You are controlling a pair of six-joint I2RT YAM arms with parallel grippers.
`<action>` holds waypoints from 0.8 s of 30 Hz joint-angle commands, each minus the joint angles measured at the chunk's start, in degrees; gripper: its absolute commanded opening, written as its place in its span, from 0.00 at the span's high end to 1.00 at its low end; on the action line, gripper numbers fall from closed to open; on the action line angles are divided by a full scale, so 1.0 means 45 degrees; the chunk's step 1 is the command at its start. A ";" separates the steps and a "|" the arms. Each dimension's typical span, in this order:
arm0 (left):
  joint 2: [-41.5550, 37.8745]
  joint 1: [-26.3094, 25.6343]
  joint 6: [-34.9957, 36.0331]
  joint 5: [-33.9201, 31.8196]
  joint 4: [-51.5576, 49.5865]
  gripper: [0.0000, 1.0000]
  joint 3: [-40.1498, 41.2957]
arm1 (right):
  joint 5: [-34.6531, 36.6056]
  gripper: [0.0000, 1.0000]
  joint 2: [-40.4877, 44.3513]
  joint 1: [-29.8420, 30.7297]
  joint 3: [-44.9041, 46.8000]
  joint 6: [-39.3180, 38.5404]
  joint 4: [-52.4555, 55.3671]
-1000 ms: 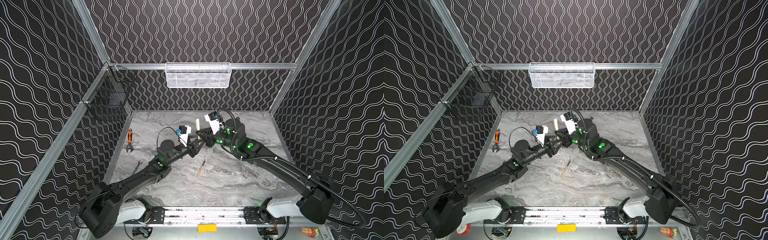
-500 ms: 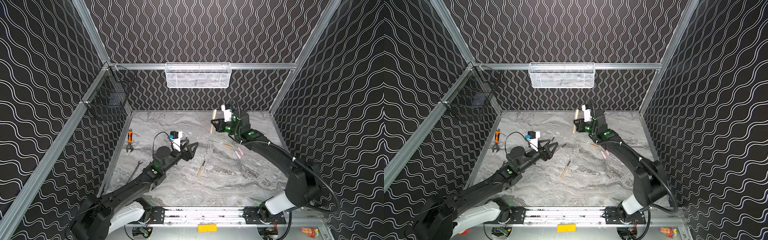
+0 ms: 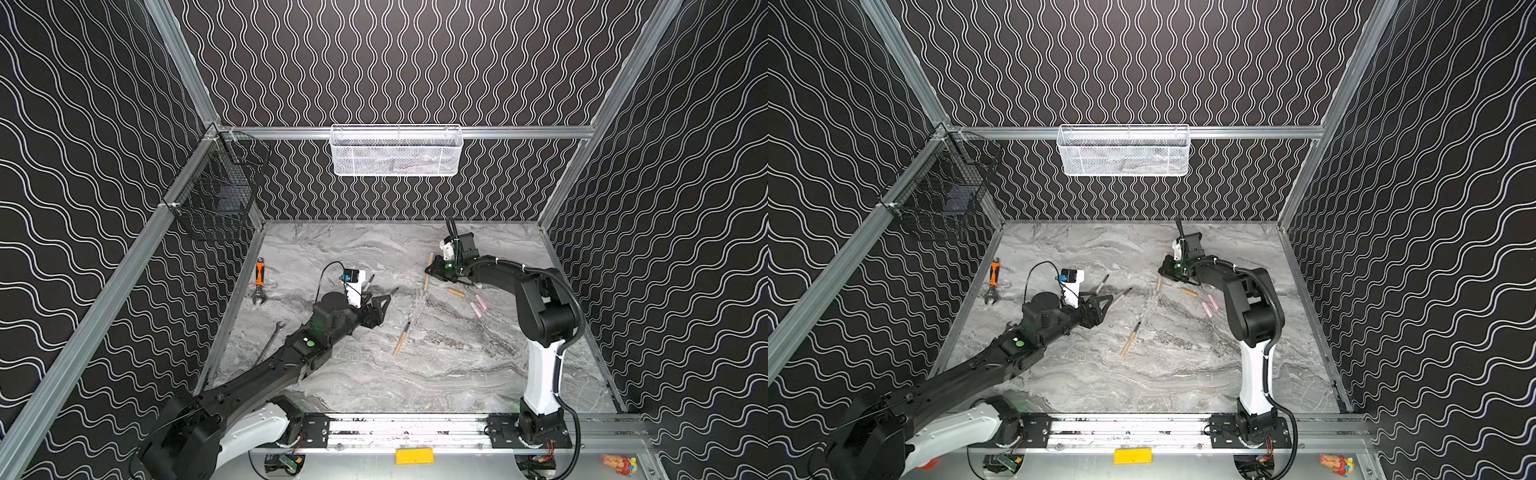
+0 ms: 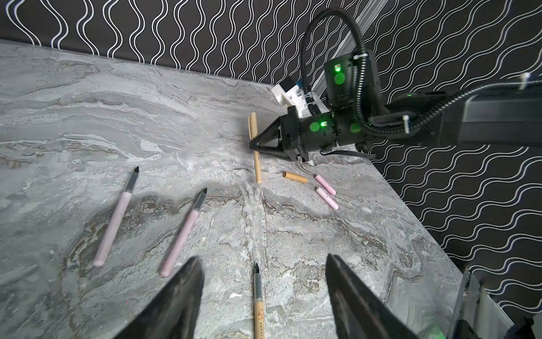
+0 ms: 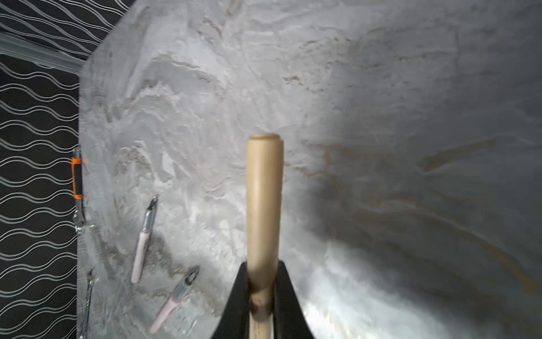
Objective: Insert pens into pen caps
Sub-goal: Place a pen at the top-center of the table.
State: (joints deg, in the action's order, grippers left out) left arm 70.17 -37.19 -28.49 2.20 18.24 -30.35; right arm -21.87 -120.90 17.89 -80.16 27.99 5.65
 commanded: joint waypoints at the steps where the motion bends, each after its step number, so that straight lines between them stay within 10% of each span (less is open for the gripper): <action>1: 0.0368 -0.0005 0.0282 0.0244 -0.0279 0.32 -0.0309 | -0.0074 0.90 -0.0476 -0.0030 -0.0474 -0.0061 0.0815; 15: 0.1315 -0.0085 0.0403 -0.0095 -0.2763 0.35 -0.1696 | -0.0355 0.70 -0.0807 -0.0009 -0.0387 0.0585 0.1269; 24: 0.0713 -0.0221 0.0621 -0.0538 -0.3969 0.35 -0.1884 | -0.0600 0.65 0.2092 -0.0010 0.0450 0.0720 0.0821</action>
State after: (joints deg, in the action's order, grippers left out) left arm 73.56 -37.95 -27.07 0.80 2.28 -38.26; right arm -24.12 -116.31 17.78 -79.20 31.03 9.89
